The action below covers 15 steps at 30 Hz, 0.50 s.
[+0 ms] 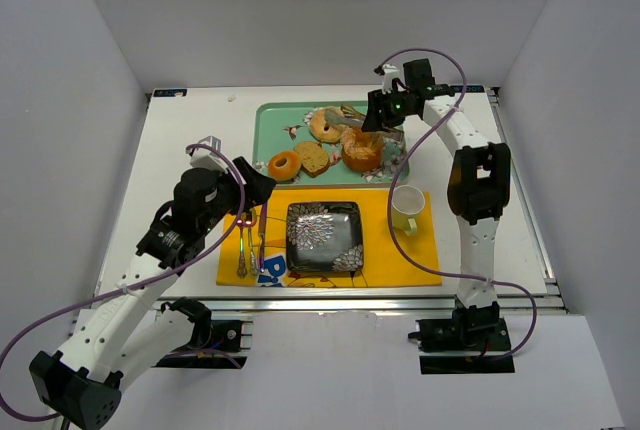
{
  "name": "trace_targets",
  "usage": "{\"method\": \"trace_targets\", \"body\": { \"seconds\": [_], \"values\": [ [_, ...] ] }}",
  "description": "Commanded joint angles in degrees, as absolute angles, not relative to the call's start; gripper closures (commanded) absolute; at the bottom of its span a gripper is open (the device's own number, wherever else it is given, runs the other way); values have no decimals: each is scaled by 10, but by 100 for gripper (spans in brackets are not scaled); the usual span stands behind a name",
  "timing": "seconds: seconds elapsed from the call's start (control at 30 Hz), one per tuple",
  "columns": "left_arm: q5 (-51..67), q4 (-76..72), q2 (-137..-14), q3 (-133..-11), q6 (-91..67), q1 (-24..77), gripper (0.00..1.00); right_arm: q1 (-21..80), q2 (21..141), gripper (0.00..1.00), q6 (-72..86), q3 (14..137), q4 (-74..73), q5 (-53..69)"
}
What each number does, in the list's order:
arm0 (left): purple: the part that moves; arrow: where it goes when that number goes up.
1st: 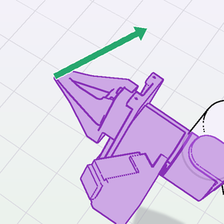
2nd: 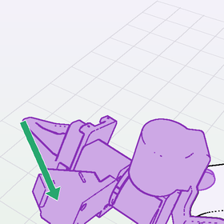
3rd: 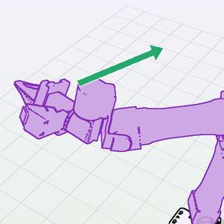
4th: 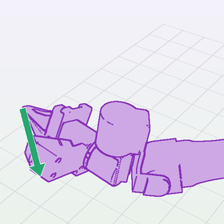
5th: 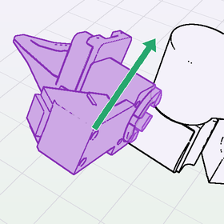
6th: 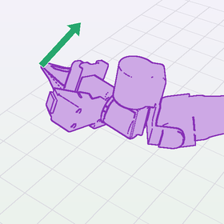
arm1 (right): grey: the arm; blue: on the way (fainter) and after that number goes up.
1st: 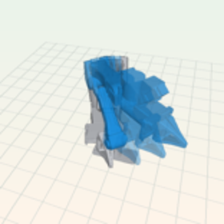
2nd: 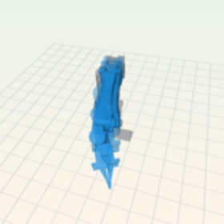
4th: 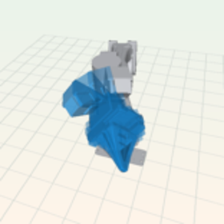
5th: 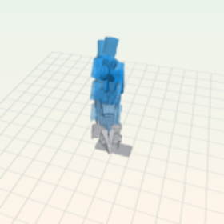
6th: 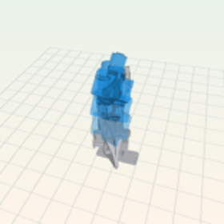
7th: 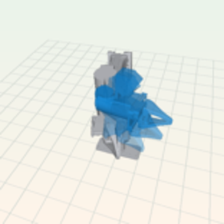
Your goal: Place the bread
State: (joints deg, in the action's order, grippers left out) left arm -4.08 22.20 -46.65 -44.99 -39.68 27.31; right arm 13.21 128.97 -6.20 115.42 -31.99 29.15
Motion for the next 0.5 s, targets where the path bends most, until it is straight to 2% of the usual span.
{"method": "trace_targets", "body": {
  "seconds": [0.0, 0.27, 0.47],
  "values": [
    [-50, 221, -456, -470, -393, 272, 12, 131, 1293, 44, -48, 1178, -311, 318],
    [-49, 218, -461, -472, -393, 272, 12, 131, 1288, 54, -50, 1175, -307, 319],
    [-49, 219, -460, -472, -393, 272, 12, 131, 1285, 57, -52, 1180, -300, 320]
  ]
}}
